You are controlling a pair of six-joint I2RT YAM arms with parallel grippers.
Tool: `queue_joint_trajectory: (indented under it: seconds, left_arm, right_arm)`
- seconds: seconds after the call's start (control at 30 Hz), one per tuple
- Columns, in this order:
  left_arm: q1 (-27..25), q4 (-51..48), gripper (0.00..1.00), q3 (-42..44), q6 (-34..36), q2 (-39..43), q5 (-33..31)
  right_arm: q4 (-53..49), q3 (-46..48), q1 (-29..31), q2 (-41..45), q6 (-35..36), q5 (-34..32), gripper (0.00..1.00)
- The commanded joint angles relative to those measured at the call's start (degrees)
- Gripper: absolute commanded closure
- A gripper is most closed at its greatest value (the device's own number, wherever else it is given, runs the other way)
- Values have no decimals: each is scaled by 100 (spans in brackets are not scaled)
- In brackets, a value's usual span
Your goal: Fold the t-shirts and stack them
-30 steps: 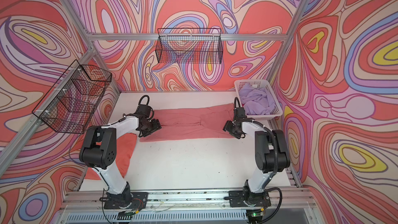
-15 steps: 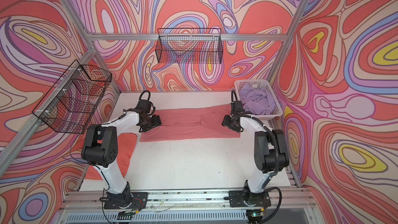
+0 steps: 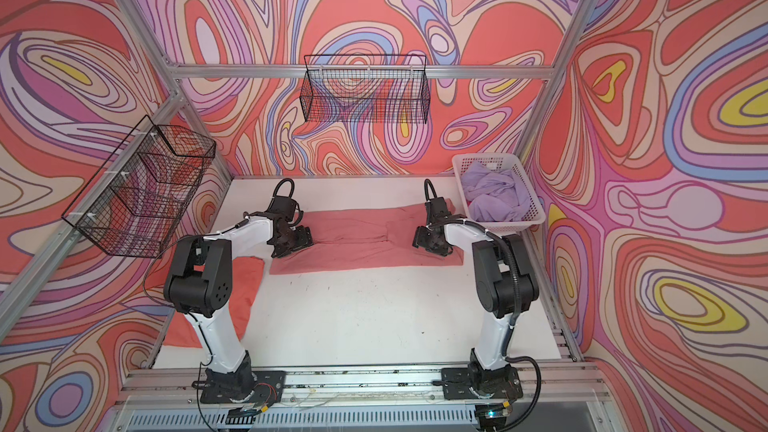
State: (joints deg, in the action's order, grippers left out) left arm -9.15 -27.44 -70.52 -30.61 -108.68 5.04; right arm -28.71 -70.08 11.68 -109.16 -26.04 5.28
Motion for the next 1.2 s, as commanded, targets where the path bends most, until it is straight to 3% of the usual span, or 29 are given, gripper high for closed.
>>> queue_joint_trajectory:
  seconds: [0.0, 0.47, 0.57, 0.73, 0.9, 1.17]
  left_arm:
    - [9, -593, 20, 399, -179, -104, 69]
    - [-231, -1099, 21, 1113, -441, 377, 983]
    - [-245, -1187, 21, 1057, -527, 653, 1005]
    - [-193, -1558, 20, -195, -188, 956, 352]
    - [154, -1366, 21, -1215, 197, 223, 143]
    - [256, -999, 28, -1698, 381, -995, 583]
  right_arm:
    - [-182, -292, 1, -647, 361, -181, 26]
    - [-850, -3299, -56, -2575, 1117, -218, 25]
    - [-1006, -3812, -32, -2622, 1159, -319, 26]
    - [-1101, -3756, 192, -1955, 1143, -440, 25]
    - [-788, -2982, 721, -1303, 692, -112, 25]
    - [-229, -2464, 1244, -1389, 150, 30, 26]
